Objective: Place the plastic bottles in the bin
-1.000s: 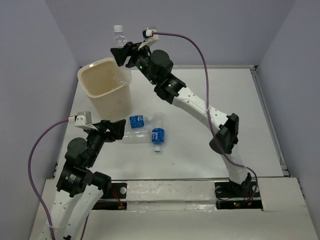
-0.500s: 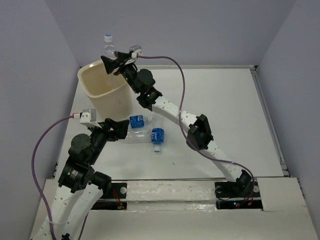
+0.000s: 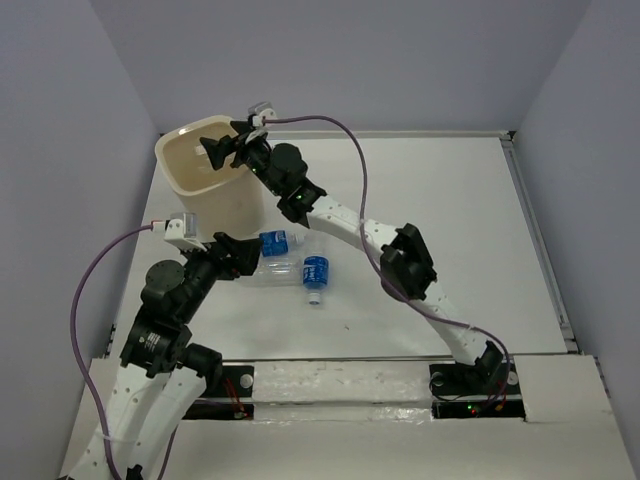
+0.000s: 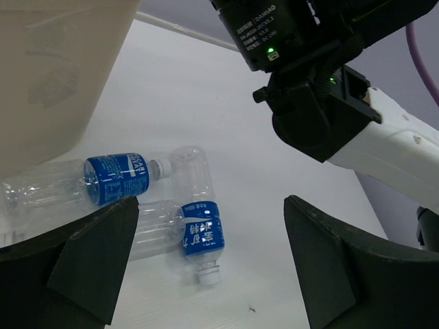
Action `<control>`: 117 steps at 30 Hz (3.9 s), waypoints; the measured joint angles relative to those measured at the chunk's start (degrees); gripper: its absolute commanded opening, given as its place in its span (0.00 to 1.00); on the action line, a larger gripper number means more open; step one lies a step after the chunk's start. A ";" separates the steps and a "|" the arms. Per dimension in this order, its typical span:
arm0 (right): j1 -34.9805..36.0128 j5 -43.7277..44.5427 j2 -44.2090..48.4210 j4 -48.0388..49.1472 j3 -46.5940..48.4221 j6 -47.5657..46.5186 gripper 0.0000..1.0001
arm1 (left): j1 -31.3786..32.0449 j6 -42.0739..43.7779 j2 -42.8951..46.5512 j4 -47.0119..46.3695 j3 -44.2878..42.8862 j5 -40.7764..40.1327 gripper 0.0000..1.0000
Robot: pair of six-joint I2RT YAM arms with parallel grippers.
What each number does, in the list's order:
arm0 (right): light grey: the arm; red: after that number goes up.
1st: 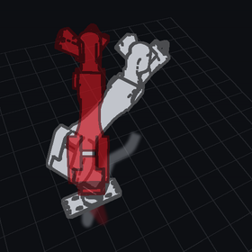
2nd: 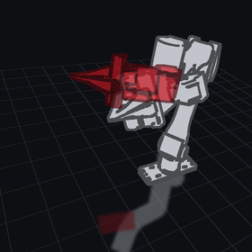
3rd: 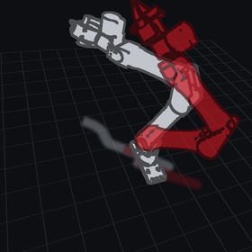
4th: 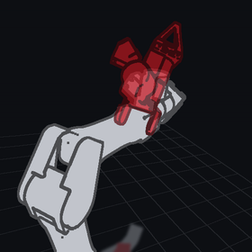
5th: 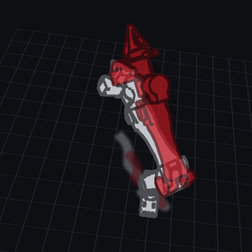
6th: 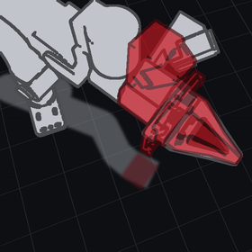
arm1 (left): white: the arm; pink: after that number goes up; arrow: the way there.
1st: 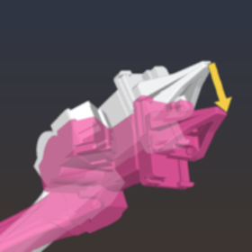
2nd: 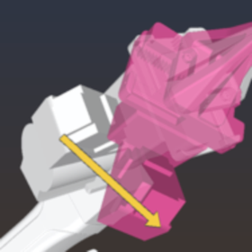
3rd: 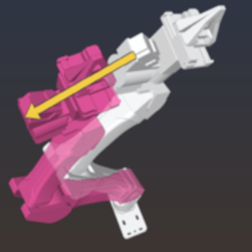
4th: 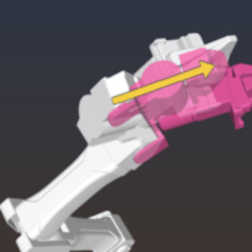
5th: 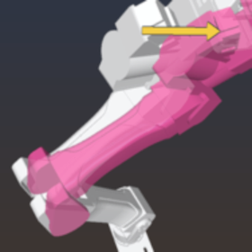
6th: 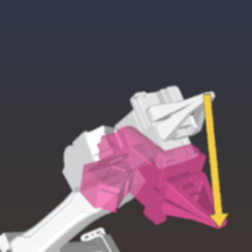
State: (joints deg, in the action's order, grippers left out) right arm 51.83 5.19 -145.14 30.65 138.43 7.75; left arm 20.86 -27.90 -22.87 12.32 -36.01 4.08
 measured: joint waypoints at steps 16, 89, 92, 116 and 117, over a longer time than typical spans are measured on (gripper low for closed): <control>0.13 6.60 61.81 6.36 -68.98 5.44 0.24 | 12.61 -6.54 -23.08 -7.80 -0.90 -3.37 0.96; -0.17 7.85 97.72 -15.87 -123.91 30.29 0.68 | 11.85 2.93 -54.58 -11.13 -45.35 -17.92 0.43; 1.29 6.71 95.76 -14.53 -123.84 29.66 0.68 | 6.01 2.93 -52.59 -10.67 -50.21 -19.34 0.45; 11.08 -2.56 81.20 -6.78 -115.73 20.57 0.70 | -16.83 22.58 -73.50 -23.82 -66.31 -40.85 0.46; 11.23 -3.02 80.39 -6.29 -115.60 20.06 0.70 | -16.83 23.45 -73.50 -25.70 -65.46 -41.35 0.47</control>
State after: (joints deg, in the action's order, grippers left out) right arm 63.07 2.17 -64.75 24.36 22.83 27.81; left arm 4.03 -4.45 -96.38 -13.39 -101.47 -37.28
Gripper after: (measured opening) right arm 0.695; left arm 0.734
